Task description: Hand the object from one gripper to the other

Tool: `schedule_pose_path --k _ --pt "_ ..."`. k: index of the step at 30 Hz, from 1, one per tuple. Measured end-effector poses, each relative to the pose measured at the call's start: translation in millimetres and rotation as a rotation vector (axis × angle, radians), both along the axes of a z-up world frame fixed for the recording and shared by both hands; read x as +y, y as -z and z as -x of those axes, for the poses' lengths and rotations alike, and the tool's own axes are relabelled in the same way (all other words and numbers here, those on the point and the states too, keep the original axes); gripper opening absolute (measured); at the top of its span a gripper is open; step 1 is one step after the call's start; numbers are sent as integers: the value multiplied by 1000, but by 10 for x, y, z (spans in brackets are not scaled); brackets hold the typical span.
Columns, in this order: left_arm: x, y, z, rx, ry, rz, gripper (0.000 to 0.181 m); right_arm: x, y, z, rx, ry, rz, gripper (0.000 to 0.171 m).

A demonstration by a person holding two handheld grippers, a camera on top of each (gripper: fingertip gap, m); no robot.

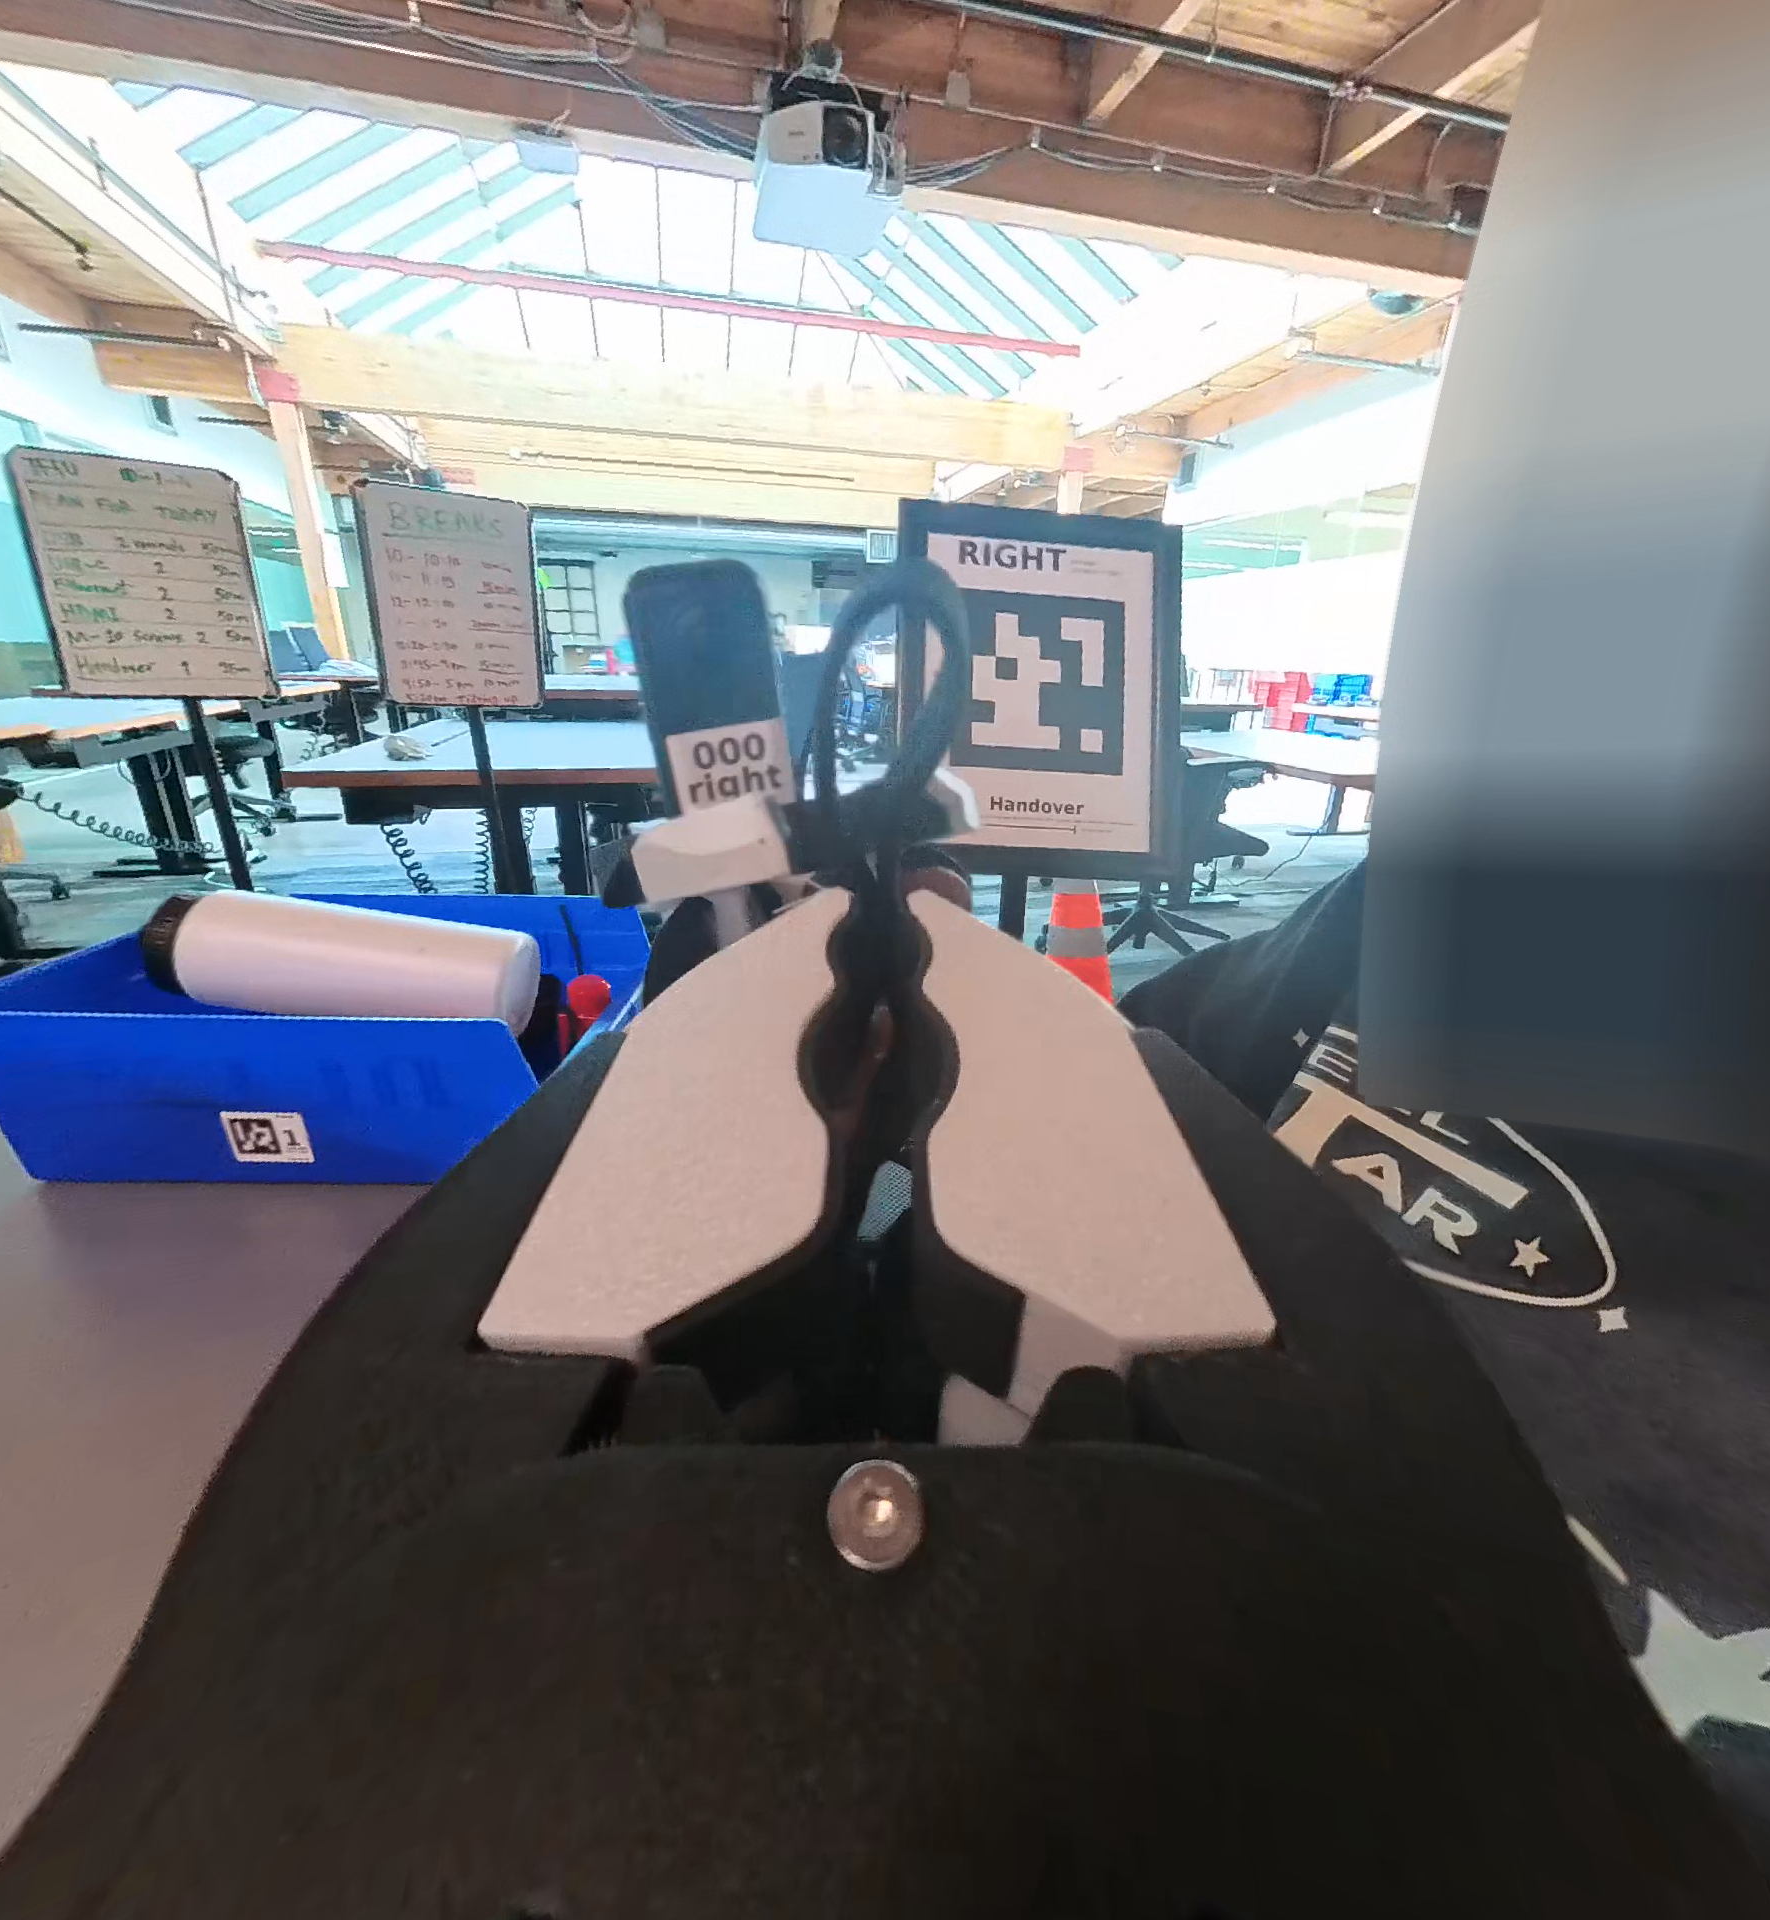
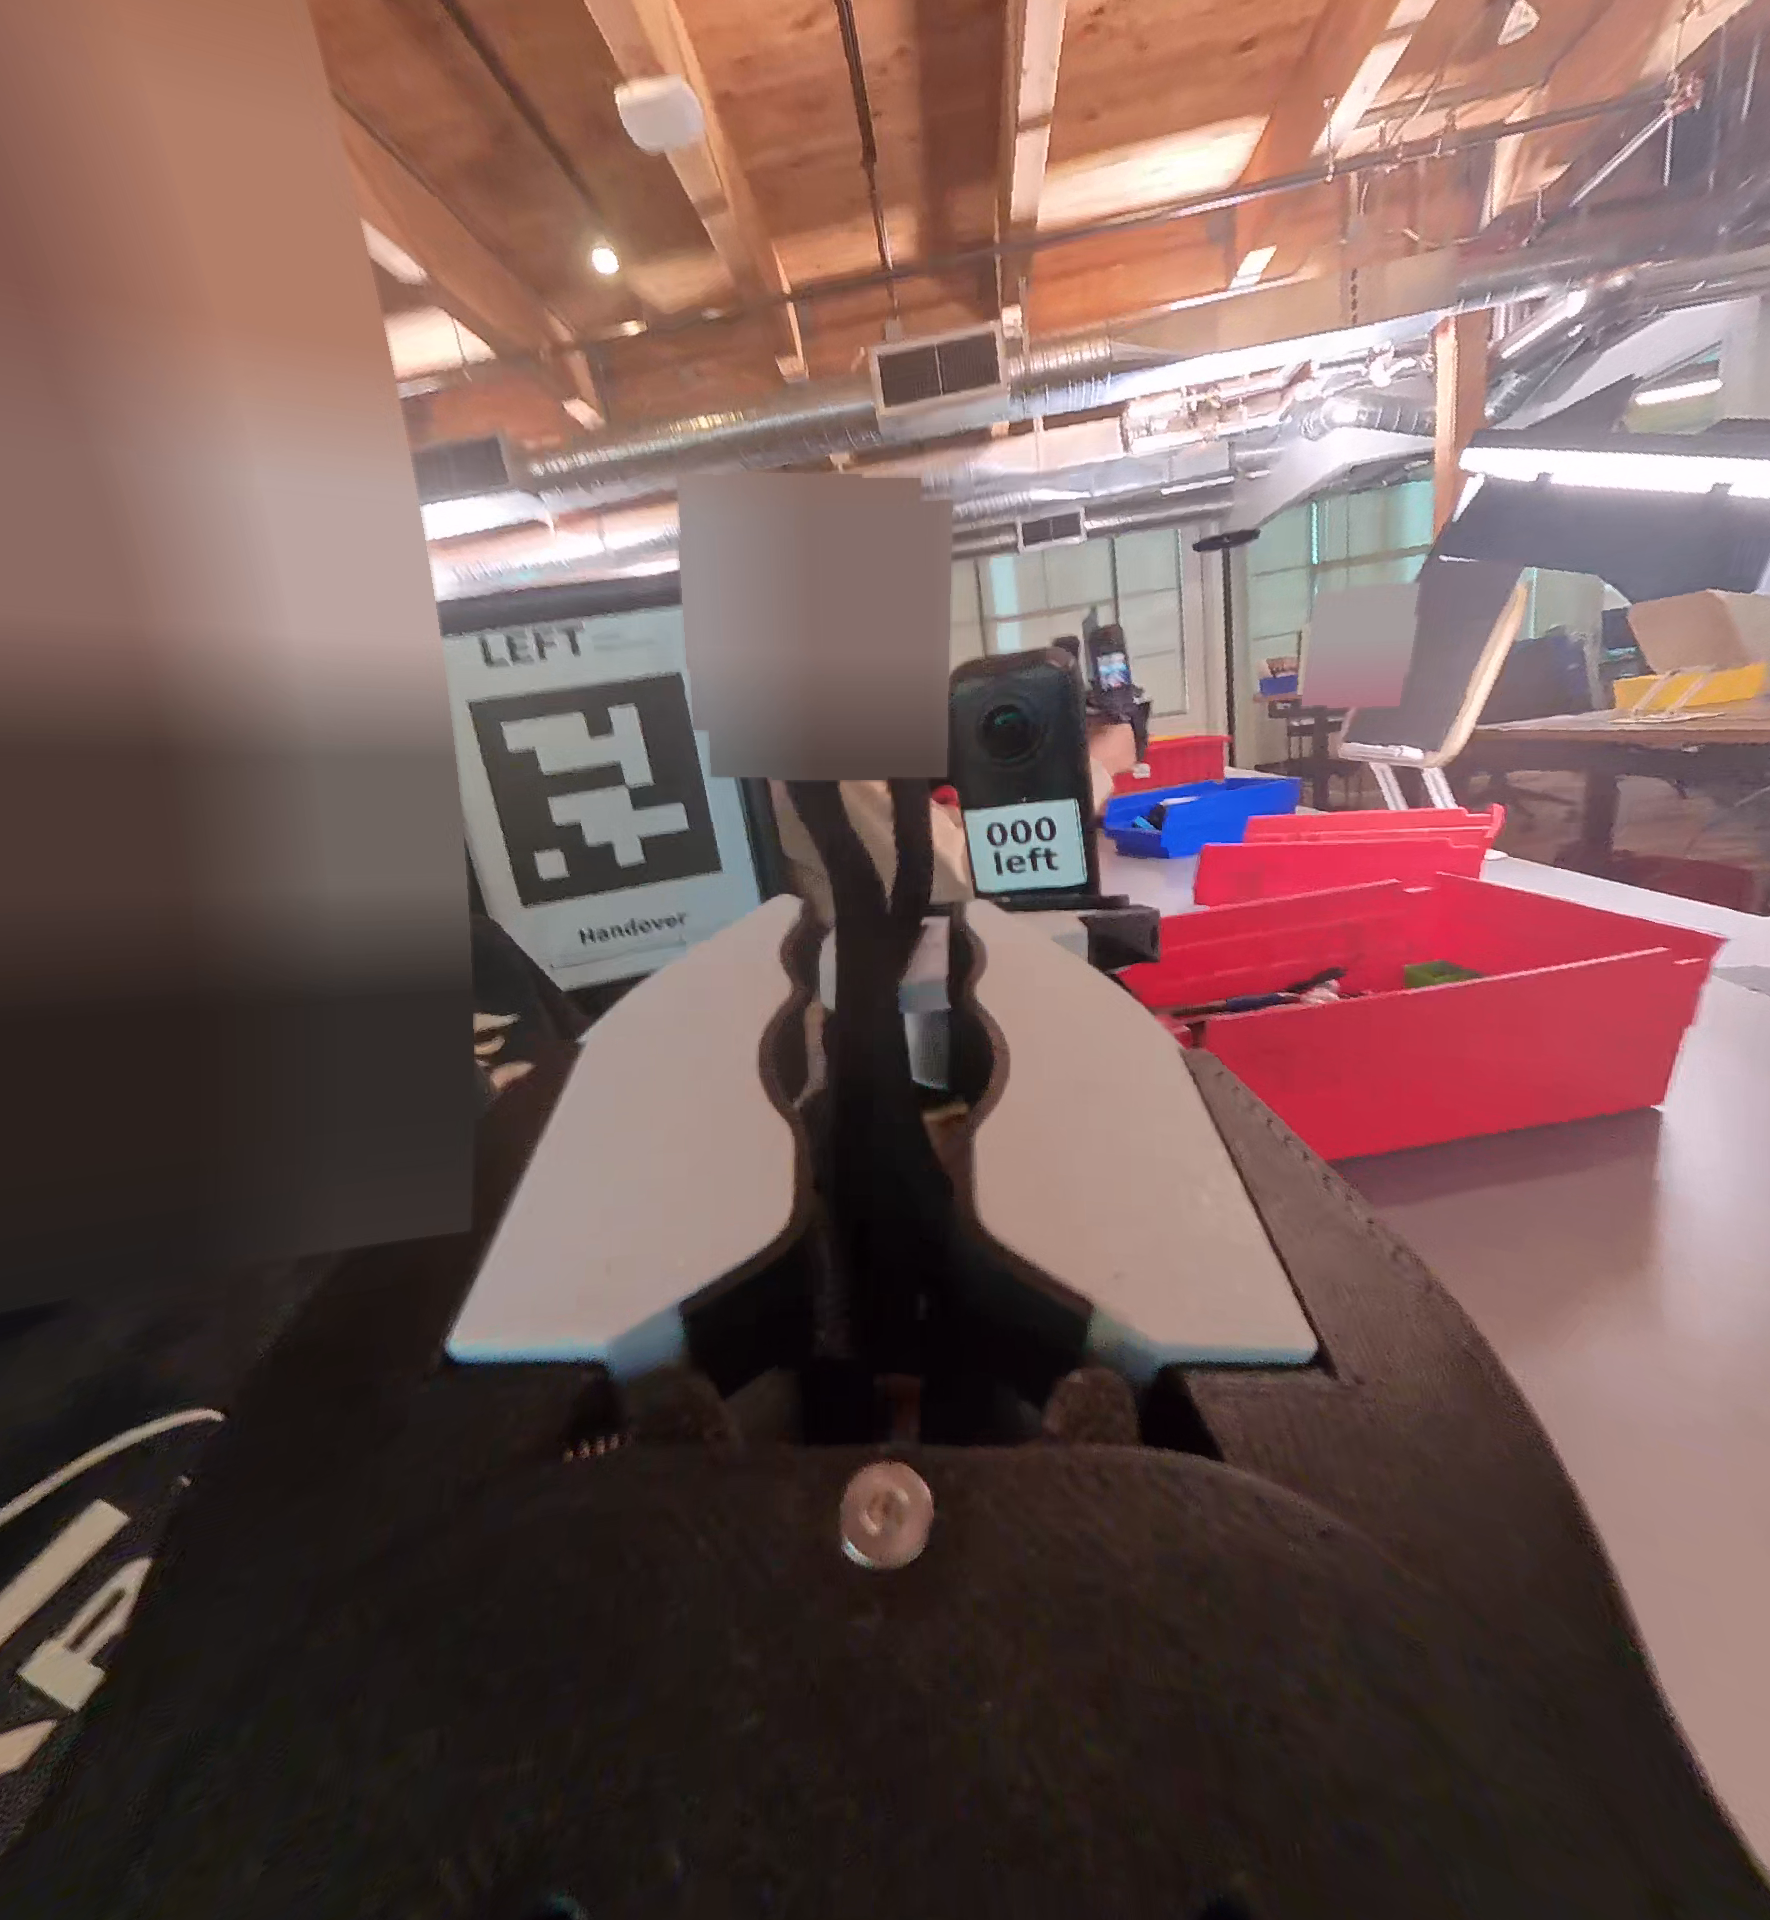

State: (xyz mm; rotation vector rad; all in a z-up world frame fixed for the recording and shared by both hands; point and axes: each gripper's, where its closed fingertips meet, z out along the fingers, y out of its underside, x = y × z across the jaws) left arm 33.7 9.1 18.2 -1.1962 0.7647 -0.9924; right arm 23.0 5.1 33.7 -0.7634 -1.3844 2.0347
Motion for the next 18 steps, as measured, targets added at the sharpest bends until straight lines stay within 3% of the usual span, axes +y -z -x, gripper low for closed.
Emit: schedule_pose_path --k 1,5,7,9,13,15,18 --pt "4 -4 16 -4 -3 7 5 -7 23 12 -4 21 -36 28" --pt "48 98 17 72 -35 43 6 -25 96 67 -12 120 -171 28" --pt "45 111 2 91 -42 42 5 8 101 82 -1 174 -211 9" --pt "61 114 10 102 -64 34 6 12 102 74 -8 172 -216 7" --pt "66 11 110 94 -143 -37 39 40 102 60 -26 121 -157 6" --pt "-8 -135 139 34 -162 -117 39 28 146 76 -47 87 -146 6" --pt "-69 -170 98 41 -158 -154 24 -73 243 117 -84 22 -155 7"
